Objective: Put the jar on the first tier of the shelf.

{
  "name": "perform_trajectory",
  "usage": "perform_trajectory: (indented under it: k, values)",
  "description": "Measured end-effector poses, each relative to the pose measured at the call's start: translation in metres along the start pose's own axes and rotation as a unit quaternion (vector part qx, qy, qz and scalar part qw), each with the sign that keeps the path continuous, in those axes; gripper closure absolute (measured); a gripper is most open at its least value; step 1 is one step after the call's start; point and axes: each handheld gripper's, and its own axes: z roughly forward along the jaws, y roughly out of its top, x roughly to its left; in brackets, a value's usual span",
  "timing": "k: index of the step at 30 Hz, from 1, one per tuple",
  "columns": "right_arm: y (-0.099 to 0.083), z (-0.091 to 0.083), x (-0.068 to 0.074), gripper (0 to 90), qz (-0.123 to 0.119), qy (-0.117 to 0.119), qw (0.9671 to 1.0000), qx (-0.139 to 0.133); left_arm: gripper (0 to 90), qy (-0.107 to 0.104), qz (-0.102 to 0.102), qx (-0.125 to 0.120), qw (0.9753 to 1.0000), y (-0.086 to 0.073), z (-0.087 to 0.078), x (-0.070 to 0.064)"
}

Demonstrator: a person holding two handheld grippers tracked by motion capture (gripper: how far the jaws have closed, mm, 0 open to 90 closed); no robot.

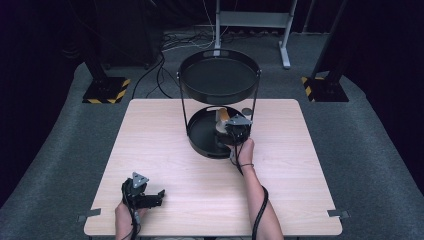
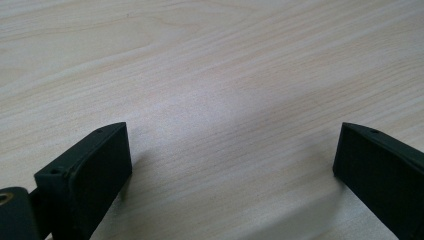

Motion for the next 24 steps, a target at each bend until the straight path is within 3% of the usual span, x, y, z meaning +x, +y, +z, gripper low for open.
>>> perform_trajectory:
  k: [16,19,24]
  values:
    - [0.002,0.0,0.0,28.0,-0.001,0.001,0.9999,0.011,1.7,0.0,-0.001,0.0,1.0,0.0,0.0,0.0]
    - [0.005,0.0,0.0,15.7,0.005,0.006,0.9996,0.027,1.7,-0.001,-0.001,0.0,1.0,0.0,0.0,0.0]
    - [0.008,-0.01,0.0,5.1,0.009,-0.002,0.9987,0.051,1.7,-0.001,-0.001,0.0,1.0,0.0,0.0,0.0]
